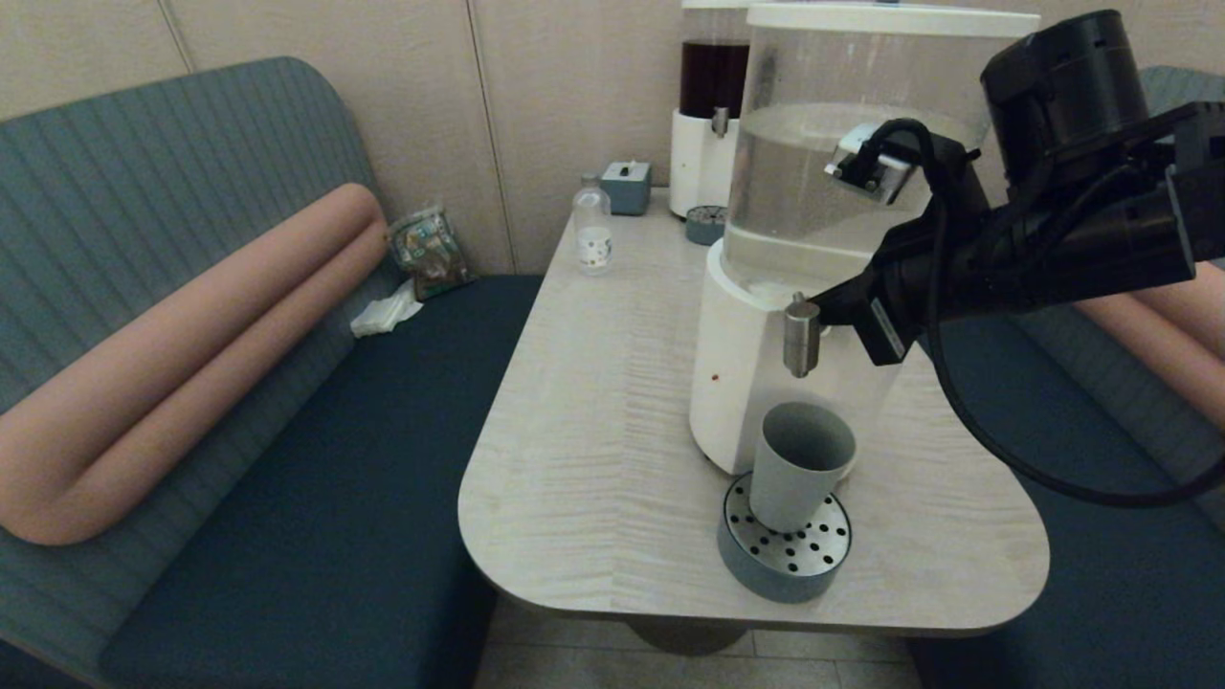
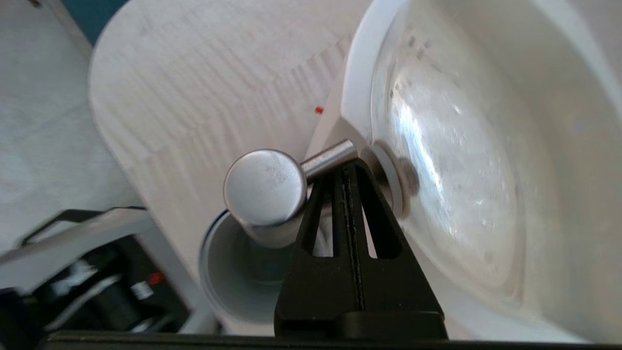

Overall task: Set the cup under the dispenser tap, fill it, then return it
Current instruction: Turn on the faucet

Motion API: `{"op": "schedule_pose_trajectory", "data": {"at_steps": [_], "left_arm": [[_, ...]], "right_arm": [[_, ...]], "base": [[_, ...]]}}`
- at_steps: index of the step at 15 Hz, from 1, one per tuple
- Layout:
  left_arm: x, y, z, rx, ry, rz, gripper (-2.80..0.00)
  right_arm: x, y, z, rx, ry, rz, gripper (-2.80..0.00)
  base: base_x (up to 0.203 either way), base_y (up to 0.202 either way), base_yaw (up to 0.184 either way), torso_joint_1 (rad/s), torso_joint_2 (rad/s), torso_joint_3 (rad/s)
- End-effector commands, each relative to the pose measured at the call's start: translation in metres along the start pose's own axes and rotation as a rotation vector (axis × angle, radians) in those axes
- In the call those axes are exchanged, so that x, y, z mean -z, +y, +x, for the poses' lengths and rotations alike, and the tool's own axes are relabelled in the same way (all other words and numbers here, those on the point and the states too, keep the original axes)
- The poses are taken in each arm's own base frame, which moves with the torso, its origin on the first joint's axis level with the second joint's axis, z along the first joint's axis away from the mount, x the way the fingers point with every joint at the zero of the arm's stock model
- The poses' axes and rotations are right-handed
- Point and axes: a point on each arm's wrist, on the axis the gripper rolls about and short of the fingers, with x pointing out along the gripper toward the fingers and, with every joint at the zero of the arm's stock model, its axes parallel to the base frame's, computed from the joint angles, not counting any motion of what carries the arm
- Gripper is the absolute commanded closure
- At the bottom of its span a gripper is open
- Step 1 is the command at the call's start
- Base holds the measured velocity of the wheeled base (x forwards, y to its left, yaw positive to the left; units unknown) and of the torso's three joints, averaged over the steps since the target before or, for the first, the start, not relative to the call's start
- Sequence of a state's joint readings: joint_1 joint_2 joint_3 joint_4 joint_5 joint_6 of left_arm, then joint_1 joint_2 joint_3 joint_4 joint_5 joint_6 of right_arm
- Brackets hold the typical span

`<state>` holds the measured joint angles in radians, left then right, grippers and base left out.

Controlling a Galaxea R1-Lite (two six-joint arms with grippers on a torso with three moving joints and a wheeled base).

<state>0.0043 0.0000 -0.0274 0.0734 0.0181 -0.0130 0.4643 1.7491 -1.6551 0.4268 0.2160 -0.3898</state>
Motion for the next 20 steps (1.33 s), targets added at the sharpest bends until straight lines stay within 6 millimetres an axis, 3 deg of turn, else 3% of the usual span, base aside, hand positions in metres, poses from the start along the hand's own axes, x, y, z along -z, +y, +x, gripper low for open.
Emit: {"op": "schedule_pose_trajectory", "data": {"at_steps": [1, 5, 14, 20], "left_arm": [[0.000, 0.000, 0.000, -0.001, 0.002, -0.001, 0.00], [0.000, 0.000, 0.000, -0.001, 0.002, -0.001, 0.00], [0.000, 0.000, 0.000, -0.001, 0.002, -0.001, 0.00], [0.000, 0.000, 0.000, -0.001, 0.002, -0.001, 0.00]], "right_arm": [[0.005, 0.003, 0.002, -0.007, 0.006, -0.030, 0.00], [0.014, 0.004, 0.001, -0.002, 0.030, -0.040, 0.00], [0.029, 0.006, -0.028, 0.027, 0.045, -0.012, 0.00], [0.023, 0.005, -0.042, 0.047, 0.005, -0.018, 0.00]], "base": [[0.000, 0.000, 0.000, 0.000, 0.00, 0.000], [0.000, 0.000, 0.000, 0.000, 0.00, 0.000], [0.000, 0.000, 0.000, 0.000, 0.00, 0.000], [0.000, 0.000, 0.000, 0.000, 0.00, 0.000]]}}
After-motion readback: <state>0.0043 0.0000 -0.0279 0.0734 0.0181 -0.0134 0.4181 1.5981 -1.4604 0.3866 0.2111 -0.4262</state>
